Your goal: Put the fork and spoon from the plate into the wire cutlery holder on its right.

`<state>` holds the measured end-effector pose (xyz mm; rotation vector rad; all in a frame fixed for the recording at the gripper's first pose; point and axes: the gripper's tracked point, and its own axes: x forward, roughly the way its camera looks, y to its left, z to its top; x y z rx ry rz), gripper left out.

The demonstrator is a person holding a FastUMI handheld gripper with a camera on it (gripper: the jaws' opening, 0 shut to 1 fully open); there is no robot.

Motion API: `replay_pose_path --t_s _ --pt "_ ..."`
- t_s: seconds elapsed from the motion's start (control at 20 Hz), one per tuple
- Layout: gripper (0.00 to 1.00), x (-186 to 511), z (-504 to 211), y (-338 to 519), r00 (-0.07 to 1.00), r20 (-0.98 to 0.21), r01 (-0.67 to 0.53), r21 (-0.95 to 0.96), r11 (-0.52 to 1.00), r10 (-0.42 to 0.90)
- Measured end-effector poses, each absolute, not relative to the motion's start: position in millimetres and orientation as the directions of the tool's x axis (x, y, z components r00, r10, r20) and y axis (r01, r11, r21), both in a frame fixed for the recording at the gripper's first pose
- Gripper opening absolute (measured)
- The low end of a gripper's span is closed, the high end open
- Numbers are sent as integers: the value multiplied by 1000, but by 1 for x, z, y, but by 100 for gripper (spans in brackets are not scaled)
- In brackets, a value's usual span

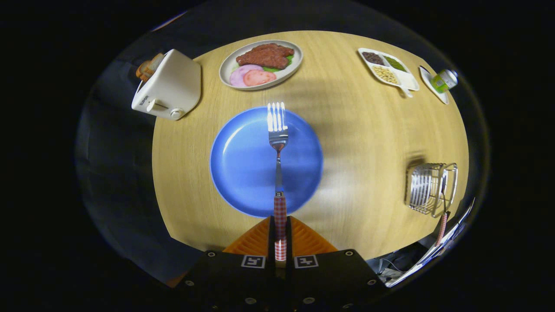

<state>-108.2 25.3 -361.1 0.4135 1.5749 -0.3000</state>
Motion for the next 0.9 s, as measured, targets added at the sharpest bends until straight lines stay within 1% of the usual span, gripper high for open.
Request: replay_pose_path --t_s 0.25,0.45,0.75,0.9 --pt "10 -159 -320 -43 -49 -999 491 -4 871 23" --pt "10 -197 -294 -87 -100 -995 490 -45 871 5" --pt "10 -243 -293 -117 -223 -974 476 -64 877 50" --pt "10 -259 -297 -124 -268 -959 495 -54 867 93"
